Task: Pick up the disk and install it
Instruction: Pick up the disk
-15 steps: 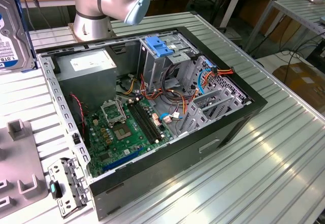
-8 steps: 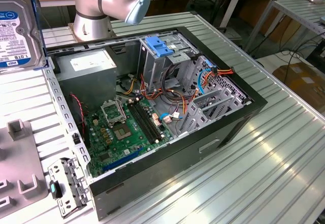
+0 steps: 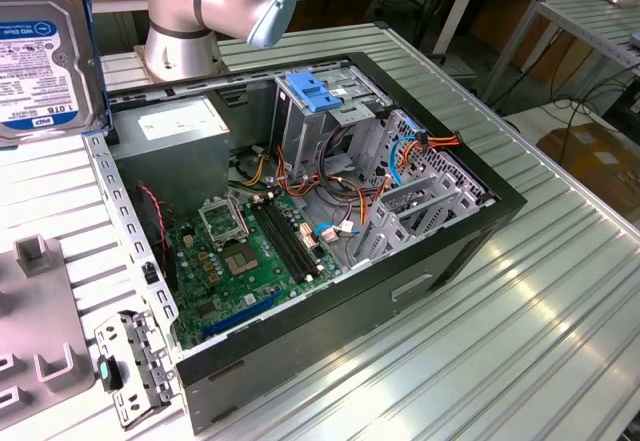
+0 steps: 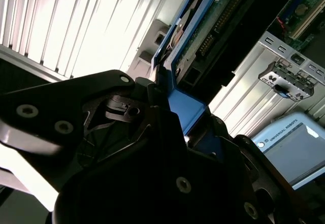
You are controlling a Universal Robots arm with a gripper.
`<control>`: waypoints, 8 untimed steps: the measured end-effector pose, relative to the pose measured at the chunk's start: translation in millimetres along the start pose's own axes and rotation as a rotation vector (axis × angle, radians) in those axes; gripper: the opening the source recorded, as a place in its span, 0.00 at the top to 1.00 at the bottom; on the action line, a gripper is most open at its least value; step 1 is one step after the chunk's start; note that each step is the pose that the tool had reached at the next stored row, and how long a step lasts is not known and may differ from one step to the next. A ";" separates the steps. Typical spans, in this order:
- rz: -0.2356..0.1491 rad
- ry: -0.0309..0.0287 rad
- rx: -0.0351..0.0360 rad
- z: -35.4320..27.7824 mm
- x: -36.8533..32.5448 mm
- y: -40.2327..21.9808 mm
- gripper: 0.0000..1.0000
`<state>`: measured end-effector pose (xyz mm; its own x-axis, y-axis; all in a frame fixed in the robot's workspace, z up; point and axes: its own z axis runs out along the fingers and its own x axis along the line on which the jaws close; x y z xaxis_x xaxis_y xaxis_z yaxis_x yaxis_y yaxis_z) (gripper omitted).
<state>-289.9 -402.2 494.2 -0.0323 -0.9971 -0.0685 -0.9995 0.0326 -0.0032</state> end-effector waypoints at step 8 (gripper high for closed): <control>0.000 0.0001 -0.0003 0.0 0.2 -18.5 0.63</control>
<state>-271.4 -403.0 494.2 -0.0323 -0.9971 -0.0685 -0.9995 0.0326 -0.0030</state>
